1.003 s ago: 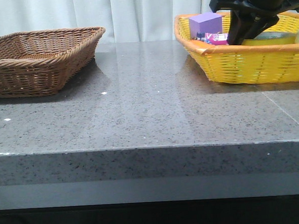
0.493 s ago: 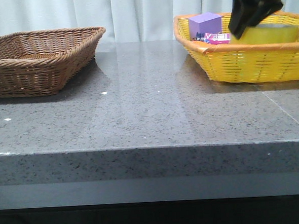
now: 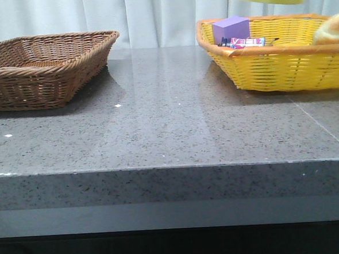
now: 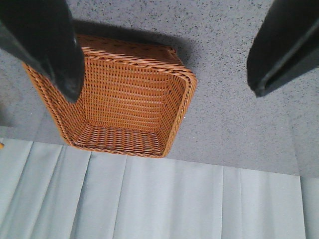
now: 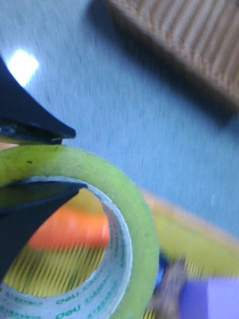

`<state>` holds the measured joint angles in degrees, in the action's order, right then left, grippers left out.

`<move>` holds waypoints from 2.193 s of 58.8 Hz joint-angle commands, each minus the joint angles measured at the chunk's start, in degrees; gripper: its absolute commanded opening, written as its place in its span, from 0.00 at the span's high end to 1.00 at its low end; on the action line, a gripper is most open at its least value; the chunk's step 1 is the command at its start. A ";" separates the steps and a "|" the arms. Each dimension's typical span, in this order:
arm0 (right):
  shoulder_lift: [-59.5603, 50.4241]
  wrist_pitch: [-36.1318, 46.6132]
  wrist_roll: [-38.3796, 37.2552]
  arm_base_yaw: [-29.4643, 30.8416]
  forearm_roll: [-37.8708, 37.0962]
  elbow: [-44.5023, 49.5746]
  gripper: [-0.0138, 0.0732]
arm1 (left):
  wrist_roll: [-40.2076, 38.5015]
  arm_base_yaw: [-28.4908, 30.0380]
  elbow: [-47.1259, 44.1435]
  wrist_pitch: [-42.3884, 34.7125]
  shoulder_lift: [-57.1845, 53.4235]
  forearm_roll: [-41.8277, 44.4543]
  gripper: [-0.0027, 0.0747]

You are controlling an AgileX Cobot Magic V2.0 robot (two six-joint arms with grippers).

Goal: Transfer tape with both arms

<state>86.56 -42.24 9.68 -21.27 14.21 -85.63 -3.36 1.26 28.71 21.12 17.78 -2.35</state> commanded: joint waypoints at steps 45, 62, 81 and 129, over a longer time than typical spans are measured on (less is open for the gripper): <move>4.58 16.98 4.31 -21.06 5.16 12.93 0.79 | -0.32 -0.01 1.66 -4.75 0.93 -0.14 0.12; 3.74 15.73 4.31 -21.06 5.16 12.83 0.40 | -0.32 -0.01 1.66 -4.75 0.93 -0.14 0.12; -8.19 15.44 3.20 -20.34 5.16 12.76 0.37 | -0.32 -0.01 1.66 -4.75 0.93 -0.14 0.12; -42.39 14.22 1.28 10.37 1.78 29.29 0.98 | -0.32 -0.01 1.66 -4.75 0.93 -0.14 0.12</move>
<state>48.15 -33.08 10.98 -13.47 15.63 -58.17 -3.36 1.26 28.71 21.12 17.78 -2.35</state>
